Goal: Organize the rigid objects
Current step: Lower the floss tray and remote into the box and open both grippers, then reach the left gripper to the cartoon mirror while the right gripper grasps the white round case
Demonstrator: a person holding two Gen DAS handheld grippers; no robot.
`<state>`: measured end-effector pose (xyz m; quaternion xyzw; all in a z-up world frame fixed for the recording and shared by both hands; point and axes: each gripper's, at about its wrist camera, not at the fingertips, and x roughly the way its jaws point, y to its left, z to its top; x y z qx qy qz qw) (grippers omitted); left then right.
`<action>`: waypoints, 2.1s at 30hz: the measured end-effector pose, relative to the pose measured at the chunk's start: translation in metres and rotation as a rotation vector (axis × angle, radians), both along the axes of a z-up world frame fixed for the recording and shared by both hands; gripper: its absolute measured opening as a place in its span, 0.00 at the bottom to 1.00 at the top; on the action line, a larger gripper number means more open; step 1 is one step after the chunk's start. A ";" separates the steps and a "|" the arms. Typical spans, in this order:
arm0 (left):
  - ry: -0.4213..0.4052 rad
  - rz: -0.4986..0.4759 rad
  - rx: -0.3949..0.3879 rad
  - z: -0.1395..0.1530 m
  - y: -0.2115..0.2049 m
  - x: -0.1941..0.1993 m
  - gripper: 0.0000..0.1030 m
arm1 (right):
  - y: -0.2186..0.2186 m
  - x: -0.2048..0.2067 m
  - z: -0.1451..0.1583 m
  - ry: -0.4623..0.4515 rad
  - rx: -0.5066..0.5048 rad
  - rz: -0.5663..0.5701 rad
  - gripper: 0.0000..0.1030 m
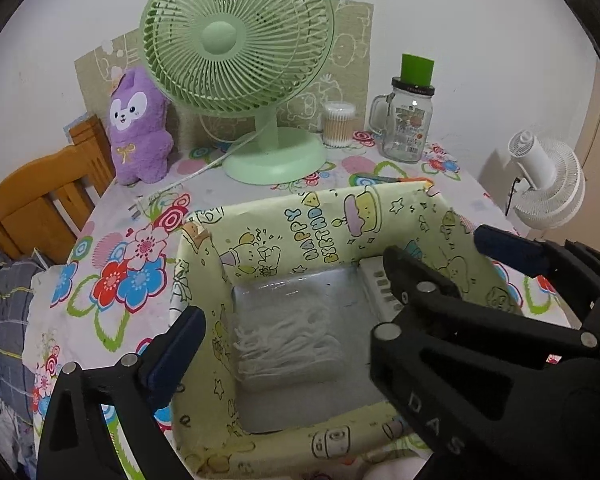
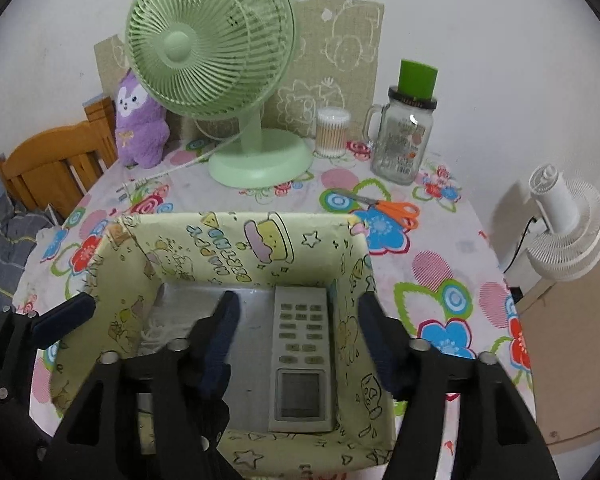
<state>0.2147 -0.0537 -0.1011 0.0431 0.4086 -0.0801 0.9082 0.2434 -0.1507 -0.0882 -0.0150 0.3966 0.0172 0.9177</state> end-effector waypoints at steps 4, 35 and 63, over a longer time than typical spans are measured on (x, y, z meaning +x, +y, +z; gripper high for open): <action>-0.009 -0.005 -0.008 0.007 0.002 -0.009 0.97 | 0.001 -0.011 0.009 -0.027 -0.020 -0.011 0.79; -0.132 -0.027 -0.029 0.058 0.009 -0.122 0.99 | 0.003 -0.132 0.063 -0.135 0.009 -0.010 0.88; -0.161 -0.065 -0.010 0.040 0.014 -0.185 1.00 | -0.001 -0.200 0.046 -0.121 0.060 0.034 0.88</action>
